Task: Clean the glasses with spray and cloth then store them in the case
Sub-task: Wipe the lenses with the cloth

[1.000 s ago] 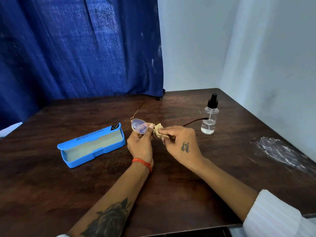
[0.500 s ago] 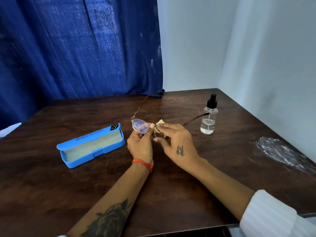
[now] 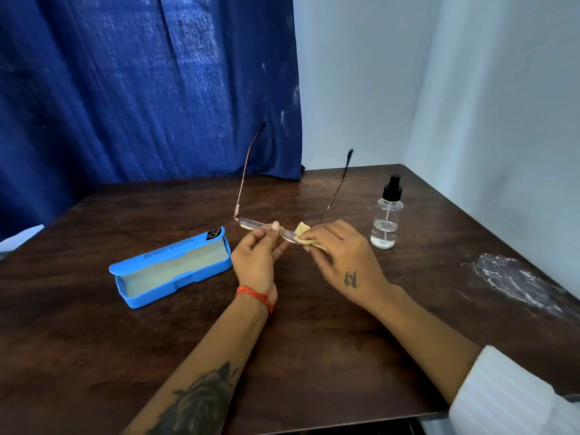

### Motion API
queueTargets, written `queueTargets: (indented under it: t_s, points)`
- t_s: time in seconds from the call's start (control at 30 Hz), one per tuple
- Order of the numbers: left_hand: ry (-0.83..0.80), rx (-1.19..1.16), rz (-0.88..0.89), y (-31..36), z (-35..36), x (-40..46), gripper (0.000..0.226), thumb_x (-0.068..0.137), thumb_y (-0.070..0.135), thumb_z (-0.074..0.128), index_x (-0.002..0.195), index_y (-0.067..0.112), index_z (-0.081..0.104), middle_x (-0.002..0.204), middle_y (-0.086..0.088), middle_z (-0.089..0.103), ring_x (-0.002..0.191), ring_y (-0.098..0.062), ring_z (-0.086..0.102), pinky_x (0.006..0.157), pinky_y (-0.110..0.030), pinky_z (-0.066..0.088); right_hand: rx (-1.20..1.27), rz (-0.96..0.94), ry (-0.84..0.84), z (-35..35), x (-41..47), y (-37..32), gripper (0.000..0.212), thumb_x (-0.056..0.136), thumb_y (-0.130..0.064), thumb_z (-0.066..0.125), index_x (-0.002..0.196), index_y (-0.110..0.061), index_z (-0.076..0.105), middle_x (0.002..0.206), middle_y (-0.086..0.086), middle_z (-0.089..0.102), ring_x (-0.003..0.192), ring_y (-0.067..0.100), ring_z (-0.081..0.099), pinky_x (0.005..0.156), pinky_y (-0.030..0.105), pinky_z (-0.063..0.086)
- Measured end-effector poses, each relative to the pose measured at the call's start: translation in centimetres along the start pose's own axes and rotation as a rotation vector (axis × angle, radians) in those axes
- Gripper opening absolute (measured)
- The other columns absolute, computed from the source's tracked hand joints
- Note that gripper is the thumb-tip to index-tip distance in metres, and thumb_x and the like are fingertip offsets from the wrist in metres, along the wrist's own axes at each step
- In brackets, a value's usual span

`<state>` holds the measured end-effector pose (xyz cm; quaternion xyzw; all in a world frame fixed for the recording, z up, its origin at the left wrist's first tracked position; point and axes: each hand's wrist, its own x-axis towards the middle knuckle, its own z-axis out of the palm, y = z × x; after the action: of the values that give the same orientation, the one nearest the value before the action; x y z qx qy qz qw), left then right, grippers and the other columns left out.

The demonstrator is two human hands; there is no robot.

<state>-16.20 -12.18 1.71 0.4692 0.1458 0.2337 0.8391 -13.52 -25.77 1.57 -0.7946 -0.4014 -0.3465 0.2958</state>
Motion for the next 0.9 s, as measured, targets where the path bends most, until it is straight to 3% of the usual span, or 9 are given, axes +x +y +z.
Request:
queueTargets:
  t_s: [0.17, 0.3, 0.4, 0.47, 0.53, 0.67, 0.77, 0.9]
  points:
    - [-0.072, 0.05, -0.041, 0.1, 0.0, -0.2, 0.016, 0.083, 0.008, 0.063, 0.096, 0.0, 0.065, 0.088, -0.008, 0.067, 0.083, -0.013, 0.065, 0.076, -0.025, 0.058, 0.271, 0.381, 0.024, -1.1, 0.8, 0.5, 0.011, 0.083, -0.014, 0.067, 0.093, -0.015, 0.069, 0.086, -0.005, 0.07, 0.075, 0.005, 0.062, 0.066, 0.021, 0.05]
    - [-0.056, 0.087, -0.056, 0.1, -0.1, -0.1, 0.02, 0.081, 0.01, 0.065, 0.1, 0.003, 0.066, 0.088, -0.007, 0.069, 0.077, -0.01, 0.065, 0.067, -0.02, 0.057, 0.599, 0.684, -0.066, -1.3, 1.1, 0.7, 0.014, 0.08, -0.01, 0.069, 0.085, -0.023, 0.067, 0.081, -0.005, 0.07, 0.072, 0.003, 0.064, 0.064, 0.021, 0.051]
    - [-0.046, 0.119, -0.044, 0.0, -0.1, -0.2, 0.017, 0.079, 0.011, 0.067, 0.095, 0.003, 0.067, 0.087, -0.008, 0.069, 0.077, -0.012, 0.064, 0.065, -0.02, 0.057, 0.84, 0.839, 0.09, -1.3, 1.1, 0.6, 0.022, 0.081, 0.001, 0.065, 0.085, -0.02, 0.066, 0.081, 0.002, 0.069, 0.069, 0.006, 0.063, 0.063, 0.023, 0.049]
    - [-0.046, 0.118, -0.042, 0.1, 0.1, -0.3, 0.013, 0.079, 0.011, 0.068, 0.089, 0.004, 0.068, 0.084, -0.008, 0.067, 0.075, -0.012, 0.063, 0.067, -0.02, 0.057, 0.66, 0.764, 0.272, -1.5, 1.1, 0.8, 0.024, 0.082, 0.002, 0.064, 0.091, -0.02, 0.068, 0.089, 0.003, 0.07, 0.077, 0.009, 0.063, 0.07, 0.024, 0.051]
    - [-0.052, 0.109, -0.047, 0.1, 0.2, -0.3, 0.011, 0.078, 0.012, 0.069, 0.087, 0.005, 0.068, 0.083, -0.009, 0.067, 0.074, -0.012, 0.063, 0.067, -0.02, 0.057, 0.361, 0.503, 0.335, -1.6, 1.1, 0.7, 0.025, 0.082, 0.0, 0.063, 0.099, -0.016, 0.07, 0.096, 0.0, 0.07, 0.085, 0.006, 0.062, 0.077, 0.017, 0.049]
    - [-0.055, 0.095, -0.052, 0.0, 0.2, -0.4, 0.01, 0.08, 0.011, 0.067, 0.087, 0.004, 0.067, 0.083, -0.009, 0.067, 0.071, -0.011, 0.064, 0.064, -0.02, 0.057, 0.054, 0.067, 0.233, -0.2, 0.4, 0.1, 0.023, 0.078, -0.002, 0.066, 0.101, -0.006, 0.071, 0.097, 0.01, 0.067, 0.089, 0.02, 0.06, 0.081, 0.027, 0.049]
    - [-0.072, 0.087, -0.035, -0.1, 0.2, -0.4, 0.006, 0.082, 0.009, 0.065, 0.084, 0.004, 0.067, 0.08, -0.009, 0.066, 0.066, -0.009, 0.064, 0.062, -0.02, 0.057, -0.088, -0.039, 0.124, 1.0, 0.1, 0.0, 0.02, 0.081, -0.008, 0.068, 0.099, 0.0, 0.07, 0.103, 0.015, 0.066, 0.091, 0.028, 0.058, 0.087, 0.029, 0.046]
    - [-0.071, 0.107, -0.015, -0.2, 0.0, -0.3, 0.005, 0.083, 0.009, 0.063, 0.082, 0.004, 0.066, 0.076, -0.007, 0.066, 0.066, -0.009, 0.063, 0.061, -0.018, 0.056, -0.105, -0.125, 0.095, 1.8, 0.1, -0.2, 0.013, 0.079, 0.005, 0.063, 0.088, 0.002, 0.072, 0.097, 0.014, 0.069, 0.085, 0.03, 0.061, 0.083, 0.03, 0.048]
